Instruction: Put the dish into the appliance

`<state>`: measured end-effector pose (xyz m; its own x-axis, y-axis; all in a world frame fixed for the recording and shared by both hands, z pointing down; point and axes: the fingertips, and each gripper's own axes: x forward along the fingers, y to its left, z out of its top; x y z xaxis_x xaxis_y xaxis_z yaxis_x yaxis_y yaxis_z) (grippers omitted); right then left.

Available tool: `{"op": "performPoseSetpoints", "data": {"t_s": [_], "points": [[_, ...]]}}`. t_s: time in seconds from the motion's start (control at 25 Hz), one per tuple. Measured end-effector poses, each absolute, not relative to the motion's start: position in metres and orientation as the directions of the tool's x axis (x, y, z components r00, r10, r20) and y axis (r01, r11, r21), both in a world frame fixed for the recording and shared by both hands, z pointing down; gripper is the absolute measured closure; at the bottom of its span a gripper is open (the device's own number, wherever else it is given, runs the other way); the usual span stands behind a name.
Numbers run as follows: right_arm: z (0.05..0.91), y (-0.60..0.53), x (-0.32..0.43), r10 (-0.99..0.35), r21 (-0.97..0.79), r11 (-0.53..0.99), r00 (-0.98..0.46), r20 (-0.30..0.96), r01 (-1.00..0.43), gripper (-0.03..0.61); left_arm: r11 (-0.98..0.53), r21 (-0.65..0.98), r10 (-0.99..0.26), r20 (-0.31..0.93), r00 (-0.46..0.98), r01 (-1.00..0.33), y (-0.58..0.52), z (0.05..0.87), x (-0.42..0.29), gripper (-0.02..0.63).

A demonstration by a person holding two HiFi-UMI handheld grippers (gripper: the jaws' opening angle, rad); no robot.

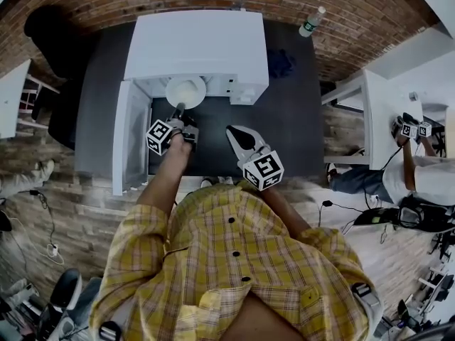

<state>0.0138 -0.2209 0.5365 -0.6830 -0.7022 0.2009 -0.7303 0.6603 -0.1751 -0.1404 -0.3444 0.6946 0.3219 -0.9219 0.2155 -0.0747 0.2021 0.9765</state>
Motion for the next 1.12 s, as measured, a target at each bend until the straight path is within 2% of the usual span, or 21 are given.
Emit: {"op": "performPoseSetpoints", "data": {"t_s": [0.16,1.12], "points": [[0.534,-0.22,0.019,-0.702,-0.18,0.657,-0.681,0.206,-0.732,0.575,0.211,0.977,-0.933,0.21,0.292,-0.03,-0.355,0.7,-0.145,0.592],[0.536,-0.221,0.04,-0.738,-0.18,0.613,-0.639,0.219,-0.77,0.575,0.261,0.964,-0.917,0.265,0.298,-0.053,-0.39,0.713,-0.142,0.6]]}}
